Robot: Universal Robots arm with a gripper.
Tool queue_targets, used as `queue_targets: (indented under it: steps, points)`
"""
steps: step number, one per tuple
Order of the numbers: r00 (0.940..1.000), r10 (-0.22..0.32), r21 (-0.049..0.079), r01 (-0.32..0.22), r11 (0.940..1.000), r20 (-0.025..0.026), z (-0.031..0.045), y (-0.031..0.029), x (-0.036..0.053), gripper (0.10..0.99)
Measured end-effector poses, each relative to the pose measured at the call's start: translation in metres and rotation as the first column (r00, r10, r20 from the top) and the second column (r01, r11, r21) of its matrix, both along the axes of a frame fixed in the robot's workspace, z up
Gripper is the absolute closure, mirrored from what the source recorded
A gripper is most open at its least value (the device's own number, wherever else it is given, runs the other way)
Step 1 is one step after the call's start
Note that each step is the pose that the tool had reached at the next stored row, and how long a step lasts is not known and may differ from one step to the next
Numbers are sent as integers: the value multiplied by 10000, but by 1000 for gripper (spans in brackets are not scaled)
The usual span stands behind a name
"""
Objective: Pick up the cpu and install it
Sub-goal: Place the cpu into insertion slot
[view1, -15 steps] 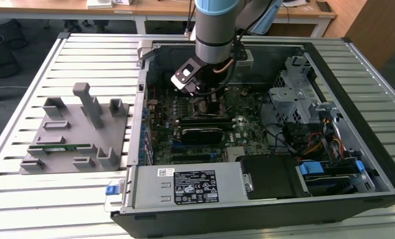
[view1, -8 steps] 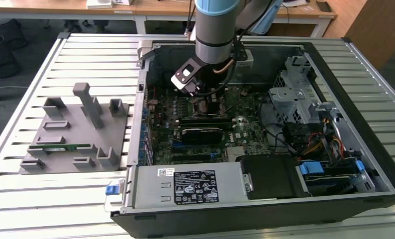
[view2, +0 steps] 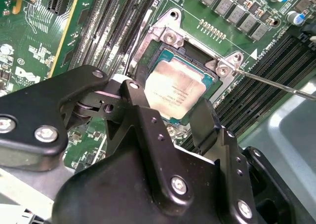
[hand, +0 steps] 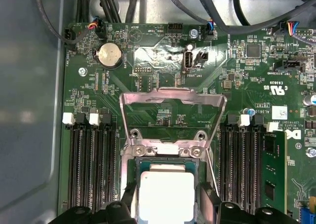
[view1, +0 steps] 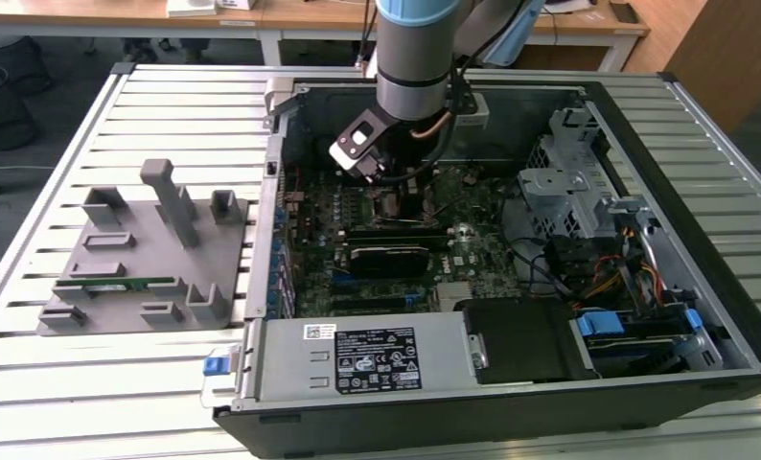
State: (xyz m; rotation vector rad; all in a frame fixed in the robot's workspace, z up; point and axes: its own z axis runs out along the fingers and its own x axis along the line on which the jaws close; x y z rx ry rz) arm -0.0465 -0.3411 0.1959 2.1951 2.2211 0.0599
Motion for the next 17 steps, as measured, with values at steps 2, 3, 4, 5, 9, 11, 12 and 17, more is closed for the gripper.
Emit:
queue_targets:
  steps: [2,3,4,5,9,11,12,17]
  points:
    - [10000,1,-1,-1,10000,-1,-3,0,1,471]
    - [10000,1,0,-1,10000,0,-5,0,2,471]
    - [10000,1,0,-1,10000,-1,-6,0,4,486]
    - [10000,1,-1,-1,10000,-2,-6,-1,6,486]
    - [10000,0,14,0,10000,-1,-6,0,10,553]
    - [10000,0,41,0,10000,-1,-6,0,11,553]
    - [10000,0,55,0,10000,0,-7,0,11,553]
    - [10000,1,86,-1,10000,0,-7,0,11,478]
